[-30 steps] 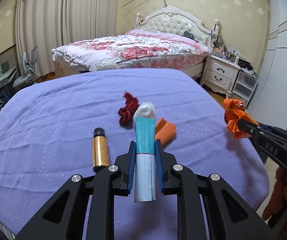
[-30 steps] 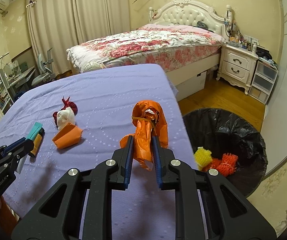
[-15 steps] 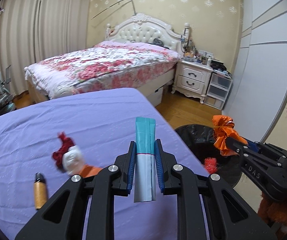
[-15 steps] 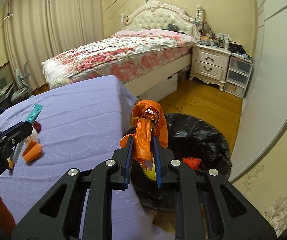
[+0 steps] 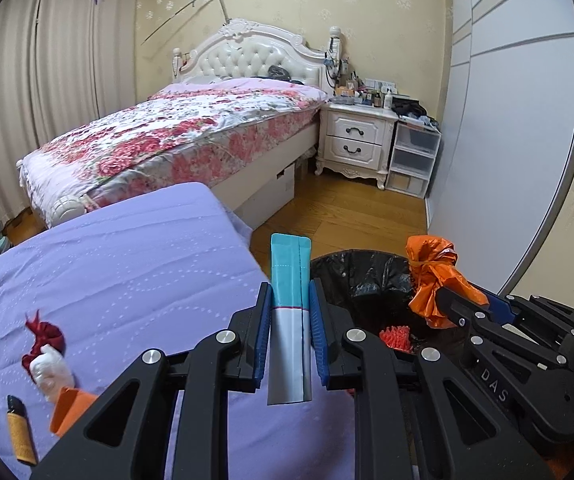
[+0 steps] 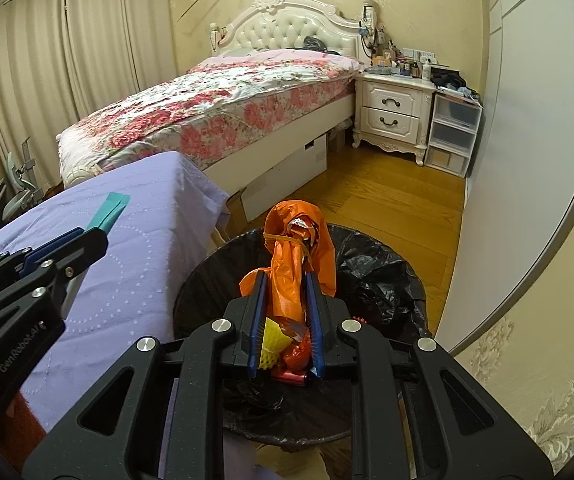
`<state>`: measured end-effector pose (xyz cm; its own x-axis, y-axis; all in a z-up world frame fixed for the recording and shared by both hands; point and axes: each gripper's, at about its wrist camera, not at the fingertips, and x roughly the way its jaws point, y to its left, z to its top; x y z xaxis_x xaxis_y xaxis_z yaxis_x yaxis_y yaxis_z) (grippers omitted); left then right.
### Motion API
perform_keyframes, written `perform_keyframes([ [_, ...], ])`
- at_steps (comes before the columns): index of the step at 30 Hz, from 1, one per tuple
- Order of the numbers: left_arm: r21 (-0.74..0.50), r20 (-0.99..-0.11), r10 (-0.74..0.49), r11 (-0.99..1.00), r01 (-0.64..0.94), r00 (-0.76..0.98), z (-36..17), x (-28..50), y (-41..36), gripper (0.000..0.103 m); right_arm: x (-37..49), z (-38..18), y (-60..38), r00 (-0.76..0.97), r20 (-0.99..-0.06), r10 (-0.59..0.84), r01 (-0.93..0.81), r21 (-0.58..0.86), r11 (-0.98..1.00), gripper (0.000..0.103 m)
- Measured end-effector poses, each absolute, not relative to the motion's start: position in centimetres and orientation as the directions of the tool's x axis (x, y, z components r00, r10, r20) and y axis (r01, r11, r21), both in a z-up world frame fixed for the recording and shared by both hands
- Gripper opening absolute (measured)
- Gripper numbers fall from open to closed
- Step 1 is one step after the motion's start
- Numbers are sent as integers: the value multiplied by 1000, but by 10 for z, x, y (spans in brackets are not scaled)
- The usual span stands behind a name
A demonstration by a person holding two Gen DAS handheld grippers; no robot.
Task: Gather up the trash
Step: 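Carry the bag and tube over the black bin and open both tools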
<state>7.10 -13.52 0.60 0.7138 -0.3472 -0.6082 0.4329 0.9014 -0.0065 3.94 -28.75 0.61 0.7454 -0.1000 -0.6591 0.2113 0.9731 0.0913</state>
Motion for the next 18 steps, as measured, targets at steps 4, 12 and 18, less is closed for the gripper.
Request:
perform_keyframes([
  [4,4,-628,-341,898,441,700,-1,82,-148,20,45,-1,-296,736,-669,-100,227,105,968,19],
  [12,43,-652,-319,890,453,688,-15,92,-167,20,53,-13,-310,720,-686,-104,259,126,958,19],
  [18,58,-674,-306,885,461,672,-22,93,-171,33,52,-17,-321,715,-689,-116,285,137,949,20],
])
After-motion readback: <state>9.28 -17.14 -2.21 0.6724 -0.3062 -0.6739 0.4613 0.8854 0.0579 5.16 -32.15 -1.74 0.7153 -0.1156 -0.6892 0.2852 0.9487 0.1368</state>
